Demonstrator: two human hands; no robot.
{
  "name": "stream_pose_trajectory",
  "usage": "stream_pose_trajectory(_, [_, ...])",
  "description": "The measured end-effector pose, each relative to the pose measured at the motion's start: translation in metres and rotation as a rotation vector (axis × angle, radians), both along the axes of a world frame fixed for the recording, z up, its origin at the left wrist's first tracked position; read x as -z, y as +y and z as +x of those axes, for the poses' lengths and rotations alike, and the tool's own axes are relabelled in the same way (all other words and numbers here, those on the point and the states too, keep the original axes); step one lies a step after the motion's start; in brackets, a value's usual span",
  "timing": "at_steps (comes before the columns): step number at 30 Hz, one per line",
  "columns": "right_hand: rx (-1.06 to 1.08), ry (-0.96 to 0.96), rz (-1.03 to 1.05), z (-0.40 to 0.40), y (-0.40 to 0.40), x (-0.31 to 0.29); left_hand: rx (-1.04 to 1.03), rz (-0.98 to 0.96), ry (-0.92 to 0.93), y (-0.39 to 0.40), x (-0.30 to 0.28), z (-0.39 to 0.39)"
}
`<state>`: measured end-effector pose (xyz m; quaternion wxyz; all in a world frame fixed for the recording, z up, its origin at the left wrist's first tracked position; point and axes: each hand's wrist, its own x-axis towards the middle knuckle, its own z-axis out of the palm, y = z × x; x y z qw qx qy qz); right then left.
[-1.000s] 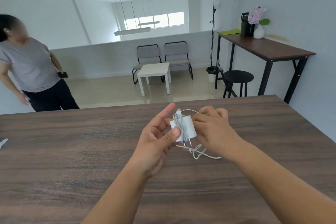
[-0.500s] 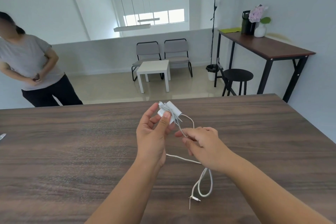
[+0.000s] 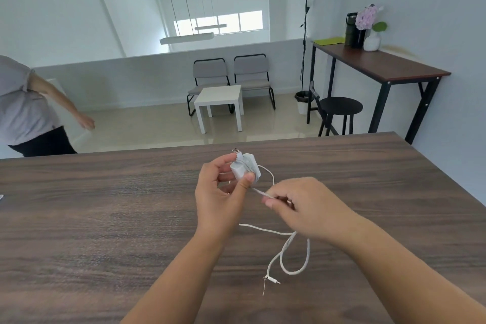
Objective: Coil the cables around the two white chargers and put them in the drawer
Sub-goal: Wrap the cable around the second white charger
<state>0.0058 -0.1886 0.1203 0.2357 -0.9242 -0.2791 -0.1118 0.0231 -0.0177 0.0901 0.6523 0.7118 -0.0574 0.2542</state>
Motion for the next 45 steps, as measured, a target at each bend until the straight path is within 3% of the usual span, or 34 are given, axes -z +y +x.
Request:
stream_pose_trajectory(4, [0.012,-0.111,-0.054,0.009,-0.014,-0.012,0.067,0.166,-0.015,0.002,-0.005,-0.003])
stream_pose_trajectory(12, [-0.063,-0.516,-0.231,0.033,-0.032,-0.013,0.251,0.376,0.041,0.01,-0.02,-0.006])
stream_pose_trajectory(15, [0.002,-0.672,-0.26,0.037,-0.034,-0.007,0.299,0.45,0.103,0.017,-0.028,-0.004])
stream_pose_trajectory(21, [0.161,-0.719,-0.209,0.038,-0.028,0.01,0.425,0.461,0.22,0.023,-0.036,-0.001])
stream_pose_trajectory(25, [0.181,-0.519,-0.141,0.036,-0.019,0.011,0.567,0.353,0.316,0.024,-0.038,-0.002])
stream_pose_trajectory(29, [0.092,0.06,0.145,0.042,-0.025,0.009,0.794,0.105,0.365,0.024,-0.031,-0.007])
stream_pose_trajectory(32, [-0.157,0.492,0.57,0.043,-0.034,0.003,0.96,-0.121,0.386,0.027,-0.025,-0.01])
stream_pose_trajectory(35, [-0.346,0.765,0.97,0.046,-0.053,0.003,1.038,-0.242,0.405,0.028,-0.023,-0.009])
stream_pose_trajectory(38, [-0.47,0.897,1.187,0.049,-0.063,0.004,1.038,-0.316,0.426,0.027,-0.017,-0.004])
stream_pose_trajectory(45, [-0.198,0.783,1.211,0.053,-0.074,-0.01,0.999,-0.404,0.448,0.025,-0.001,0.007])
